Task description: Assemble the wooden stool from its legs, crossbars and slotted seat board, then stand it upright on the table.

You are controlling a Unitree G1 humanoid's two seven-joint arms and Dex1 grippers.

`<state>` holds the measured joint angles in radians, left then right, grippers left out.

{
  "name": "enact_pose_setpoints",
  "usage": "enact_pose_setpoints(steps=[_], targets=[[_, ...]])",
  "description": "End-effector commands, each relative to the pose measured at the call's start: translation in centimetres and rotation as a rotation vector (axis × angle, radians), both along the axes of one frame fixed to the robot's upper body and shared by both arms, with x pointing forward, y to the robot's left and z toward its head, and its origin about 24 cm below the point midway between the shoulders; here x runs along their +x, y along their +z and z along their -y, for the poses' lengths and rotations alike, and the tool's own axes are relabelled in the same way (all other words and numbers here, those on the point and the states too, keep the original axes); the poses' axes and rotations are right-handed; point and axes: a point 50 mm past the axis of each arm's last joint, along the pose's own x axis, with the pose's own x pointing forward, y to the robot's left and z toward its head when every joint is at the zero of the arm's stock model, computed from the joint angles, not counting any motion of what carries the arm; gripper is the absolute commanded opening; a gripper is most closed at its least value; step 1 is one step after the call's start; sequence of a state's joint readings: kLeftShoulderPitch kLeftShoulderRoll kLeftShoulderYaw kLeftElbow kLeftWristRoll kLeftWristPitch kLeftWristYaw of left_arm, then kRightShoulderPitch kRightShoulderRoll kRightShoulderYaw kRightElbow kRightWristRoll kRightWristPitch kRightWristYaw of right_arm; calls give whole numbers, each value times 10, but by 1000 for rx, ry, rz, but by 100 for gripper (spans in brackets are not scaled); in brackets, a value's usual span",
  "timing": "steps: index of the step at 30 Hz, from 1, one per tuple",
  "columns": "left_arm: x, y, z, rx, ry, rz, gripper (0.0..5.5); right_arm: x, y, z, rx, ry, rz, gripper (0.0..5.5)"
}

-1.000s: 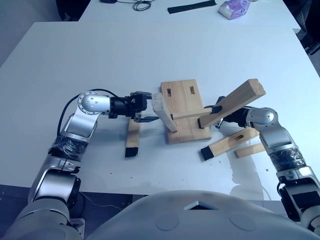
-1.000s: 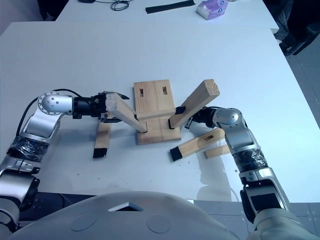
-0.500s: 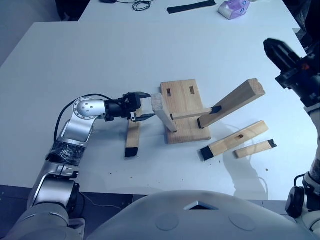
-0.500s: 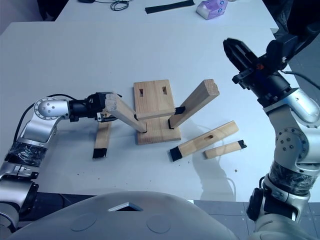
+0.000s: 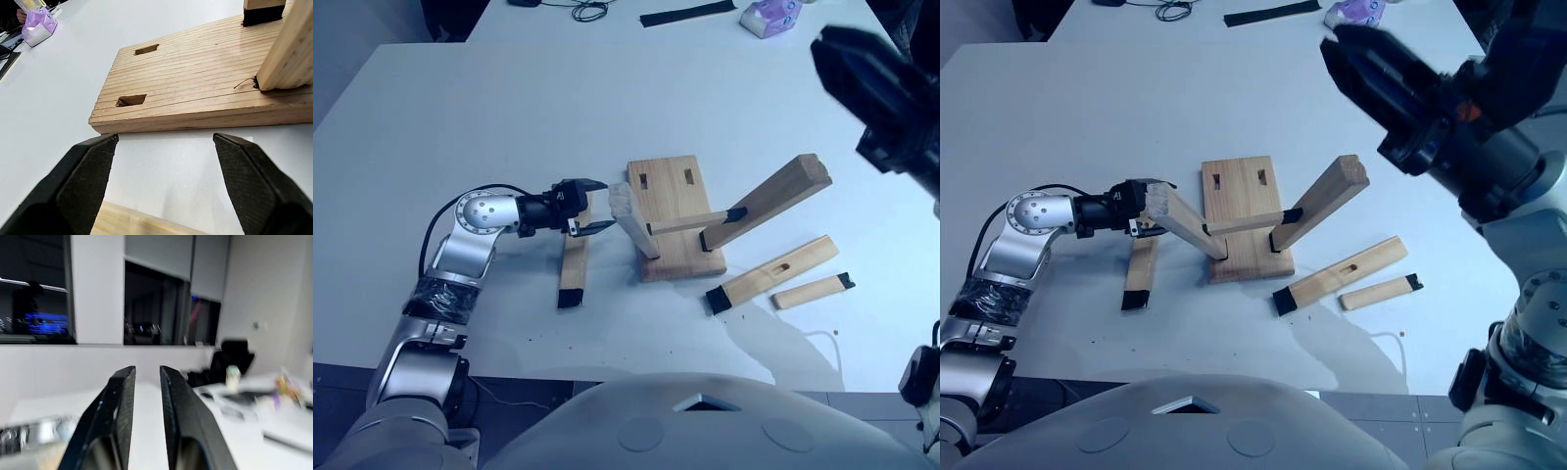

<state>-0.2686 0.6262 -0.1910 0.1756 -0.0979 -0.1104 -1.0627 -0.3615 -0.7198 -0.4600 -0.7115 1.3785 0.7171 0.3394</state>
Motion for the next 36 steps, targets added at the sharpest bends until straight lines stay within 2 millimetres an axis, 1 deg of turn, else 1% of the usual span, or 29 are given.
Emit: enact_pose_setpoints(steps=[1, 2, 4, 5, 7, 8, 10, 12, 14, 16, 19, 21, 23, 25, 27, 28, 30, 31, 33, 36], targets=[[4, 4, 2, 19, -13, 22, 360, -4, 20, -6, 65, 67, 50, 90], [4, 4, 2, 18, -14, 22, 360, -2, 11, -9, 39, 72, 16, 90], [3, 3, 3, 18, -18, 21, 360, 2, -14, -14, -40, 55, -72, 90], [3, 3, 3, 18, -20, 20, 360, 5, -32, -17, -88, 43, -130, 90], [3, 3, 4, 20, -26, 19, 360, 5, -62, -22, -166, 38, -211, 90], [3, 2, 4, 20, -28, 18, 360, 3, -73, -26, -190, 52, -236, 90], [3, 2, 5, 22, -34, 18, 360, 0, -83, -34, -198, 73, -244, 90], [3, 3, 6, 23, -39, 19, 360, -1, -81, -40, -187, 88, -220, 90], [2, 2, 6, 23, -38, 19, 360, 0, -77, -40, -173, 89, -197, 90], [1, 1, 6, 24, -35, 19, 360, 2, -71, -39, -151, 82, -178, 90], [-1, 1, 7, 19, -30, 21, 360, 8, -57, -32, -96, 43, -134, 90], [-1, 3, 7, 0, -10, 30, 360, 14, -44, -21, -26, -40, -103, 90], [-4, 8, 2, -25, 50, 61, 360, 22, -38, -7, 31, -202, -92, 90], [-11, 15, -5, -79, 179, 96, 360, 22, -41, 10, 78, -384, -118, 90], [-24, 20, -11, -147, 296, 100, 360, 13, -46, 18, 109, -490, -142, 90], [-30, 22, -12, -173, 345, 101, 360, 7, -47, 16, 140, -512, -151, 90], [-35, 24, -11, -213, 420, 114, 360, 0, -45, 6, 203, -507, -162, 90], [-35, 26, -8, -248, 457, 111, 360, -3, -43, -2, 233, -478, -162, 90], [-33, 28, 0, -286, 474, 107, 360, -9, -35, -19, 281, -400, -145, 90], [-29, 24, 8, -269, 466, 100, 360, -19, -18, -39, 332, -264, -93, 90]])
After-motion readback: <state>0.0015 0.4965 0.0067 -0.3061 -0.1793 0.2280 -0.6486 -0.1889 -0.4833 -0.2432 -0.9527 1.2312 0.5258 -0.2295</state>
